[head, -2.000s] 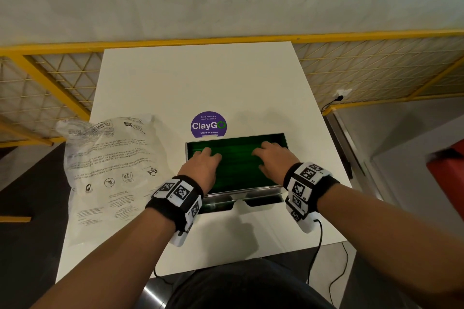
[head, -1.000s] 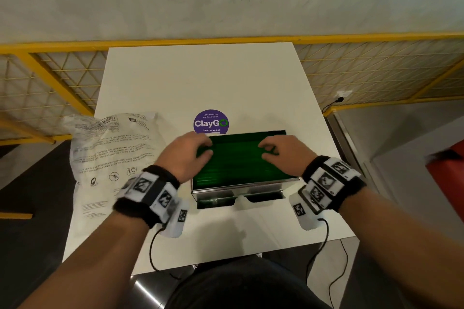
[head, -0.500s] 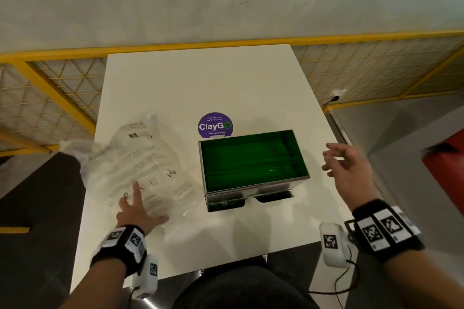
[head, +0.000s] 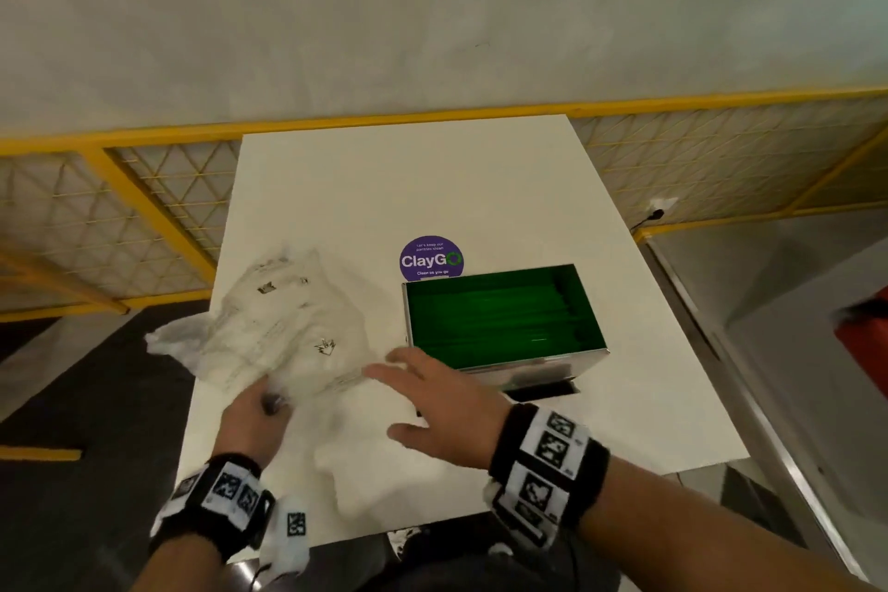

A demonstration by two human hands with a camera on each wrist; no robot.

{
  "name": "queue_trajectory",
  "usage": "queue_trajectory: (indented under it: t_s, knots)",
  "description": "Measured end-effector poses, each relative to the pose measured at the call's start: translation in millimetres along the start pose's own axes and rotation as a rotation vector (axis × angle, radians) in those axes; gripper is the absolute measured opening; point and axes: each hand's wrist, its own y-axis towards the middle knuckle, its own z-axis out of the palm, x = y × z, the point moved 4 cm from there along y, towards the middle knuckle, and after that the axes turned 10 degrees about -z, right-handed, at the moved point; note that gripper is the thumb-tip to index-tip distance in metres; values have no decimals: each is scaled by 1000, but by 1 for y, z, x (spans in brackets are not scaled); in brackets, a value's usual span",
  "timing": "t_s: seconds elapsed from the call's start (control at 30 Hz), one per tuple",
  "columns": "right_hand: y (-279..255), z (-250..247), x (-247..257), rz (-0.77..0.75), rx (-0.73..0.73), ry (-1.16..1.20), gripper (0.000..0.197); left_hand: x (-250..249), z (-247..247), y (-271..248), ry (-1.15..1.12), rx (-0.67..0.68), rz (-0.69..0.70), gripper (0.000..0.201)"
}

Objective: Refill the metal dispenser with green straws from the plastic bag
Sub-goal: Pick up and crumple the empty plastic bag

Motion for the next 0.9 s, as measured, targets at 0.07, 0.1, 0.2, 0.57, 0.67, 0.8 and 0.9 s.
queue_trajectory:
  t_s: [0.07,0.1,0.2,0.57,0.67,0.8,0.9]
  knots:
    - [15,1,14,-40,9,40,95,-14,-28,-23,-81,-38,124,20]
    - [21,1,22,-83,-20,61,107,-22,-39,-38,-113,-18,195,22]
    - [29,3,42,-192,-87,74,120,-57,-64,-94,-275,101,430,27]
    - [-27,0,52,-286,-289,199,19,-56,-19,-168,-649,155,447,119]
    - [-49,9,47,-328,-328,66,43,-57,12,-185,-843,328,431,67]
    - [-87,8,28,-209,-737,-205,87,-63,20,-202,-898,198,478,27]
    - [-105,10,12,-183,-620,177,111,-73,29,-212,-898,369,437,21]
